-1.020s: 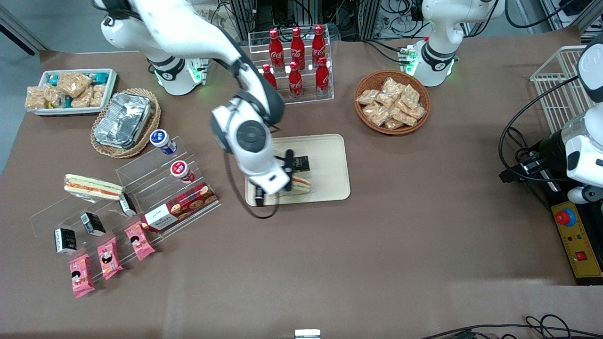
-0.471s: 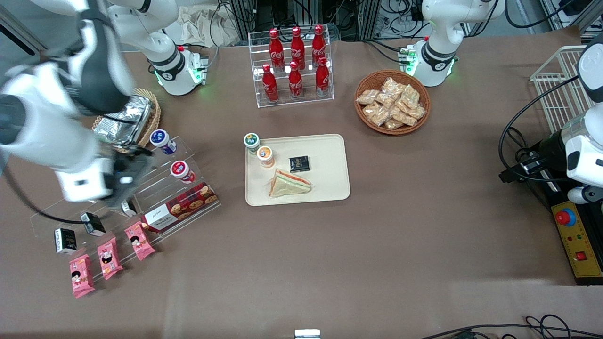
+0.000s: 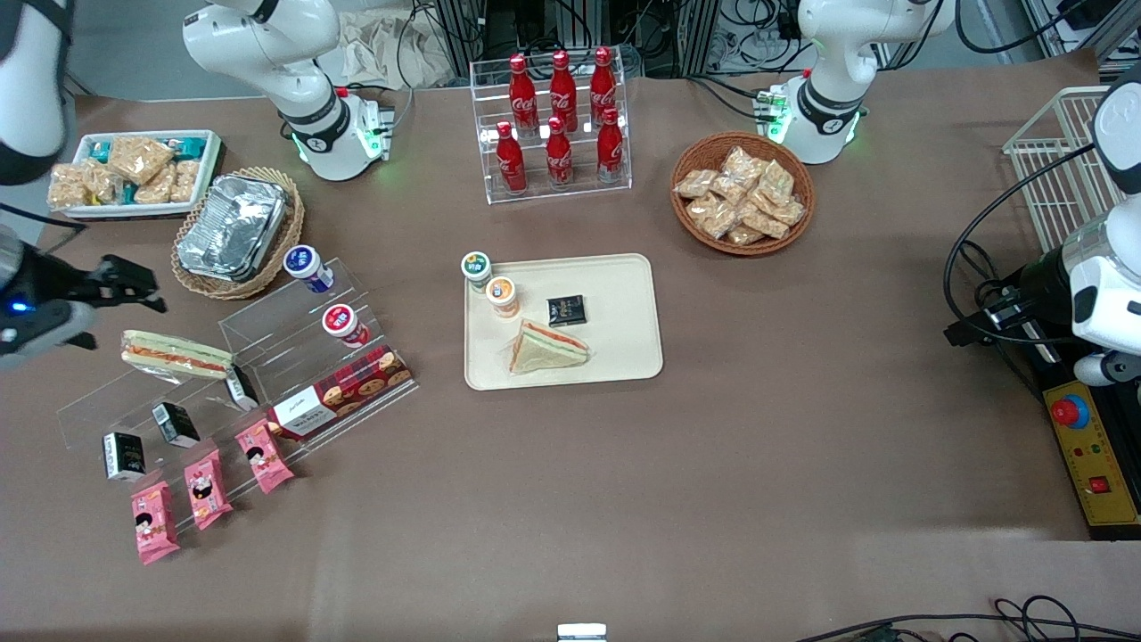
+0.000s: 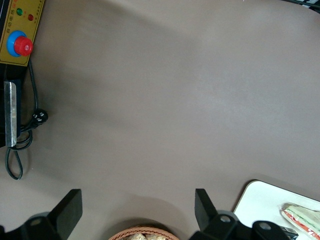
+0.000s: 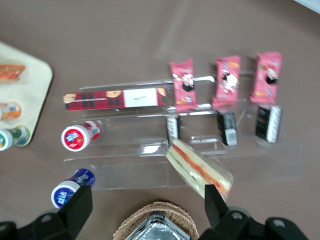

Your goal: Place sandwich on tray

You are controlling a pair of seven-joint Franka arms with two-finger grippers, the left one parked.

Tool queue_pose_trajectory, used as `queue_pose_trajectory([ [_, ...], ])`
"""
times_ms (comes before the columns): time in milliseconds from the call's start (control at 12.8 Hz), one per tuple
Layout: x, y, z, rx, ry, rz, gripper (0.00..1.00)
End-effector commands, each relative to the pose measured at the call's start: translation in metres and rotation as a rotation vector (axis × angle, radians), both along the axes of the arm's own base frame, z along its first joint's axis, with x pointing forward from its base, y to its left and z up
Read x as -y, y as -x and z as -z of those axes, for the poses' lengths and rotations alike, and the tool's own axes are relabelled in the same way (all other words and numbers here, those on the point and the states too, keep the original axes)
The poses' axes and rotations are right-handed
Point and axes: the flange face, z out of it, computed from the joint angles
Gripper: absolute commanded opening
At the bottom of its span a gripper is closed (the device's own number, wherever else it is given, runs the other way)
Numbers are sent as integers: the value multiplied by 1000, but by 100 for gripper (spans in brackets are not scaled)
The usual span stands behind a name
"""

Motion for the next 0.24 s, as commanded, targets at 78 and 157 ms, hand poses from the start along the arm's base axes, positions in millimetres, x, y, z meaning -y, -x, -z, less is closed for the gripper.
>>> queue_pose_trajectory([
  [78, 32, 19, -23, 13, -27, 328, 100],
  [157, 35, 21, -22, -4, -29, 360, 100],
])
